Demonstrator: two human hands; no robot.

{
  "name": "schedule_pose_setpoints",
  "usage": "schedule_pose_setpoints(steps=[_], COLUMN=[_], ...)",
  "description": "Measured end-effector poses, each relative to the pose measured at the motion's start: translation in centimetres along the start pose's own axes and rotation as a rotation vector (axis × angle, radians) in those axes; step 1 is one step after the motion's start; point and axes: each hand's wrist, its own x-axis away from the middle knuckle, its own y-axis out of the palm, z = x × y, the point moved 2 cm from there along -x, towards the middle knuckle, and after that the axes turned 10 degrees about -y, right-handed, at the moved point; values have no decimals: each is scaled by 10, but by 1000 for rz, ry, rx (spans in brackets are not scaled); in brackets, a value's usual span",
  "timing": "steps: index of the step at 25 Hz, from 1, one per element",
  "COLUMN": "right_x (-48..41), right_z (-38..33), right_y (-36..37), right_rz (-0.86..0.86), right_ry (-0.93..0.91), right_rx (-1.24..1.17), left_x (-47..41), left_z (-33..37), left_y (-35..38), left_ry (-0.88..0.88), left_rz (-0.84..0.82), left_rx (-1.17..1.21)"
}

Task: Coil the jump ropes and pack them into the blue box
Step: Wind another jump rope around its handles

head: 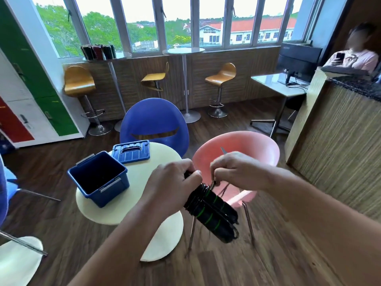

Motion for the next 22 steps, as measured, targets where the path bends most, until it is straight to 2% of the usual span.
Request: schedule_pose_setpoints(steps=[3,4,7,9,10,12,13,14,15,18,22], right_x=[-19,-20,-10,-8,-7,-8,-7,-7,-5,-4,-3], right_z=[-44,-54,-62,-62,-58,-49,-47,-46,-43,-38,-26], right_y=[-8,-8,9,30,42,69,84,94,102,113,117], right_rz=[-97,-67,62,259,381,559,591,613,618,609,526], right_ry=[-42,-64,101,191,214,308,358,406,434,381,169], right_rx=[431,548,602,308,49,-681,-1027,-1263,-1397,-1503,-1395], left_x=[-12,-17,-26,-29,-31,-35,-36,-37,-36,-33,-27], left_z=[-3,-6,-11,-15,-18,-21,-21,-21,-20,-15,-5], left_y=[-3,-2,6,10,12,13,13,15,15,16,12], left_ry=[9,2,9,-3,-14,-16,-11,-6,-8,-83,-218], left_rz=[110,163,340,435,472,536,556,567,570,550,468], left_rx=[-137,-164,-168,-86,-38,32,52,73,102,230,431])
